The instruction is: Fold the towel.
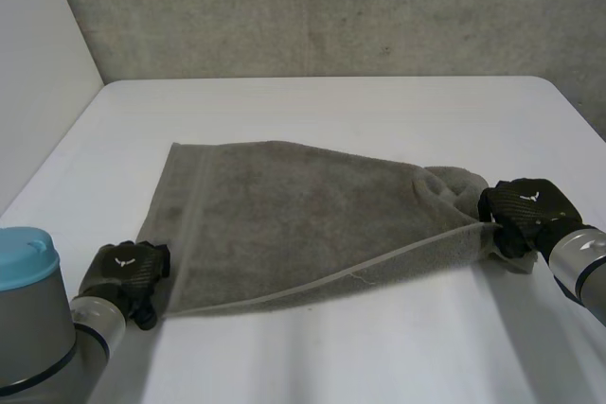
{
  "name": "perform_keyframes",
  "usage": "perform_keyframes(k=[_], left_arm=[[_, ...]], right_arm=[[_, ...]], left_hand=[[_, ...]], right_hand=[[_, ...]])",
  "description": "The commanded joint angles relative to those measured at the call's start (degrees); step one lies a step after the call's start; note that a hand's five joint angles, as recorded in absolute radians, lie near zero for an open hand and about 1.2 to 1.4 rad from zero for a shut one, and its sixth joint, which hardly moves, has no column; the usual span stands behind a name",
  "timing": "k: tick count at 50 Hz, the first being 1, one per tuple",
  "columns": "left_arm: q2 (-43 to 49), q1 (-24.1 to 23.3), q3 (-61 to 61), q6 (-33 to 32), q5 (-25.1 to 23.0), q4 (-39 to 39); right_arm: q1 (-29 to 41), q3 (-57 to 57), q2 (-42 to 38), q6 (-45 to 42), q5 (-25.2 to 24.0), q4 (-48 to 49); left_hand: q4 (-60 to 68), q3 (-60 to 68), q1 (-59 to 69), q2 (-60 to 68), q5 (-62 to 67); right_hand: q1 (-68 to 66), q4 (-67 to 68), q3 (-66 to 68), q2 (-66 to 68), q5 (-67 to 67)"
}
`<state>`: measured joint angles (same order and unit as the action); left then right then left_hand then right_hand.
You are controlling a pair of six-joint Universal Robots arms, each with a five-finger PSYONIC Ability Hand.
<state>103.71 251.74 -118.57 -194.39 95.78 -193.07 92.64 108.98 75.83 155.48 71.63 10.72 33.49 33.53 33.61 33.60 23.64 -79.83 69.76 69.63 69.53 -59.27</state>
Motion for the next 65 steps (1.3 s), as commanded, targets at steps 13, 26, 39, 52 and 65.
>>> perform_keyframes(k=[13, 26, 39, 52, 65], left_arm=[[1.58, 0.16, 0.44, -0.11, -0.69, -1.86], [5.18, 0.16, 4.48, -2.66, -0.69, -4.86], [5.28, 0.16, 5.64, -3.54, -0.86, -5.83], [-3.87, 1.83, -3.42, -3.54, -6.13, -1.17], [-1.5, 2.0, -3.34, -3.54, -6.14, -1.96]], right_arm=[[0.0, 0.0, -0.07, 0.0, 0.0, 0.09], [-0.09, 0.0, -0.16, -0.09, 0.0, 0.09], [-0.09, 0.0, -0.16, -0.09, 0.0, 0.09], [0.0, 0.27, -0.24, -0.18, 0.0, 0.0], [0.0, 0.27, -0.33, -0.26, 0.0, 0.09]], left_hand=[[17.93, 17.89, 17.81, 17.82, 17.77], [36.24, 36.2, 36.12, 36.13, 36.08], [46.51, 46.47, 46.39, 46.4, 46.36], [4.48, 4.44, 4.36, 4.37, 4.33], [4.99, 4.94, 4.87, 4.88, 4.83]], right_hand=[[-0.17, 10.24, 10.37, 10.47, -10.73], [-0.17, 10.24, 10.37, 10.47, -10.73], [-0.17, 10.24, 10.37, 10.47, -10.73], [-0.17, 10.24, 10.37, 10.47, -10.73], [-0.17, 10.24, 10.37, 10.47, -10.73]])
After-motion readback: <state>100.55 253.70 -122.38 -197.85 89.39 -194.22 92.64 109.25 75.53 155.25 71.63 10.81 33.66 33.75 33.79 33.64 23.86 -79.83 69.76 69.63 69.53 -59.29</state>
